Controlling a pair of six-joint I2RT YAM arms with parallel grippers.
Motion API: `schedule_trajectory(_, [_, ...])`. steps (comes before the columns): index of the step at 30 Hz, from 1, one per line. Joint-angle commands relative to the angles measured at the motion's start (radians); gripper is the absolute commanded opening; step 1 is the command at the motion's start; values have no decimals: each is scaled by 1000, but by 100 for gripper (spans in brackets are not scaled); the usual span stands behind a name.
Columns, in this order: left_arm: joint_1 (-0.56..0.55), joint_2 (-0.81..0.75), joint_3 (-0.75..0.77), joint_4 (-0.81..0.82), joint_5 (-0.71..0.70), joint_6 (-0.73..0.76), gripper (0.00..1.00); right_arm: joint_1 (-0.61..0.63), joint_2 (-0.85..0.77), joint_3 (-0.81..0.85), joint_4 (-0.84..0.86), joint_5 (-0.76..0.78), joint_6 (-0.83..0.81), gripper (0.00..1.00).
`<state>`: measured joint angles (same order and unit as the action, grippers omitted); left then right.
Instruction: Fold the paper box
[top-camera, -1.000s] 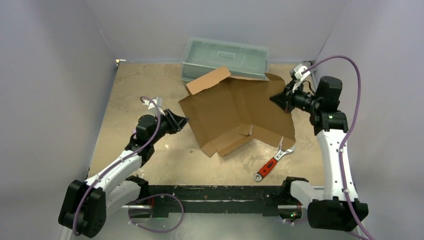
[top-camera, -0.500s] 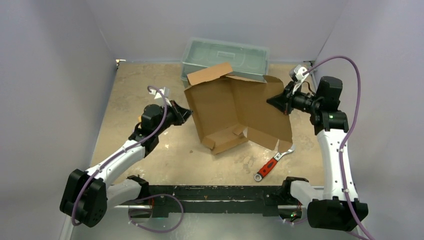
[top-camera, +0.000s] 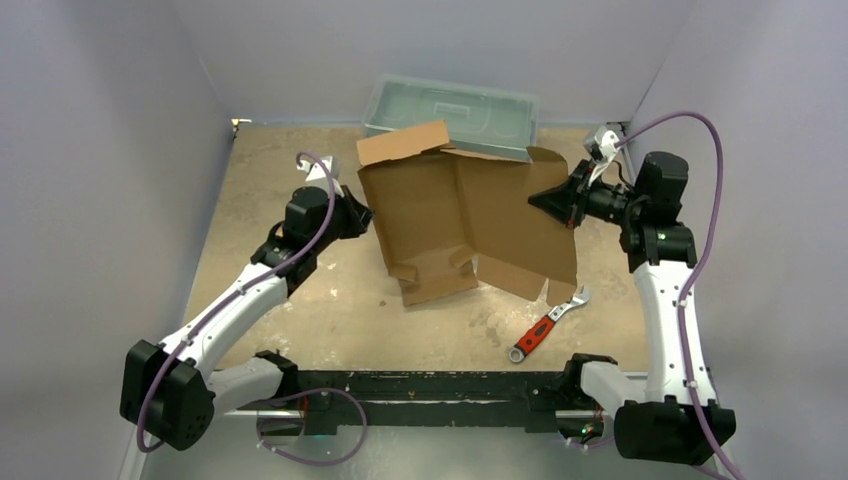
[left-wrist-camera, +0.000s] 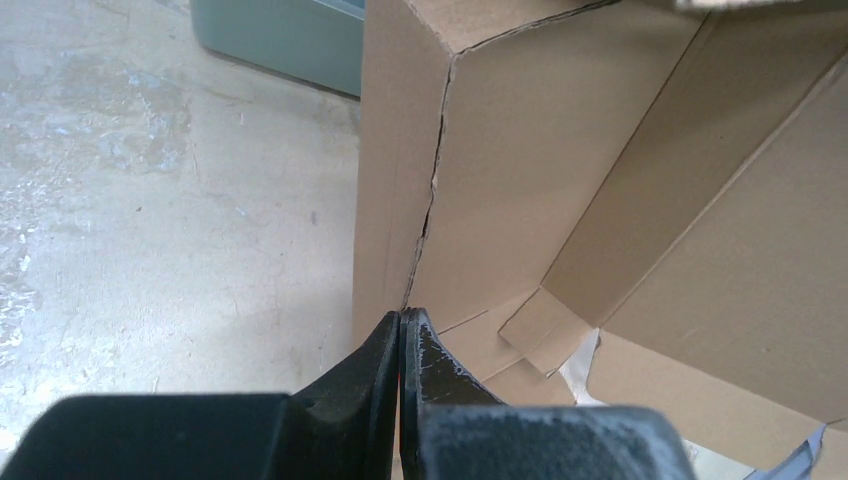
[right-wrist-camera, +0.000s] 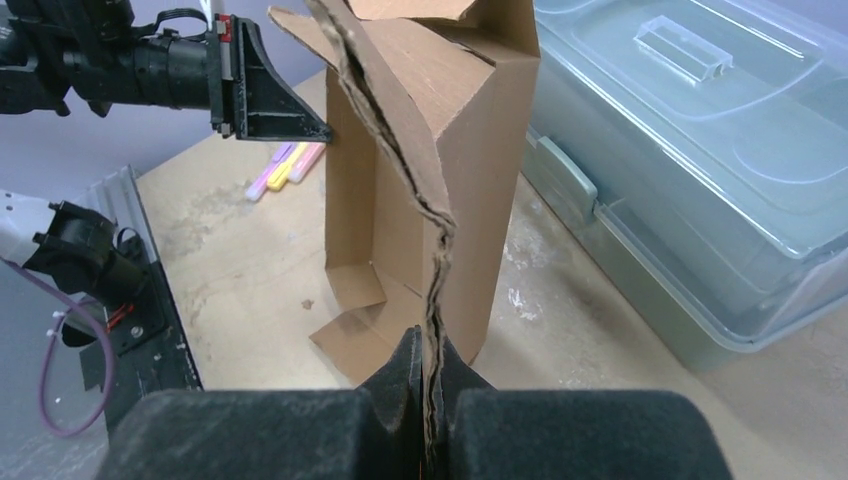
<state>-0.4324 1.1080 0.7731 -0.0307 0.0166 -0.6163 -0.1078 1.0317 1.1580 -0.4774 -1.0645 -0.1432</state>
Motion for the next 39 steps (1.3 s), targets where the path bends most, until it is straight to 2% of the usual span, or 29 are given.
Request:
schedule_trajectory(1, [-29,18,83,-43,-45,16,0,0,-11,-52,126,22,81,0])
schedule_trajectory(8, [-73,53,130,-153,26,-138,0,23,35,-47,114,76,67,0])
schedule_trajectory(16, [-81,50,107,-254,137,-312,0,99,135,133,-134,171,-80,0])
schedule_trajectory(22, [-83,26,38,-259,92,-359,0,181,207,172,-196,260,-125,0])
schedule_trajectory(31, [-81,29,-119,-152,106,-455,0,304,330,191,-250,360,-231,0])
schedule_trajectory(35, [-81,-17,-179,-147,106,-481,0,337,355,196,-267,360,-269,0])
schedule_trajectory(39, [-81,-70,-224,-147,117,-506,0,358,347,212,-312,287,-345,0])
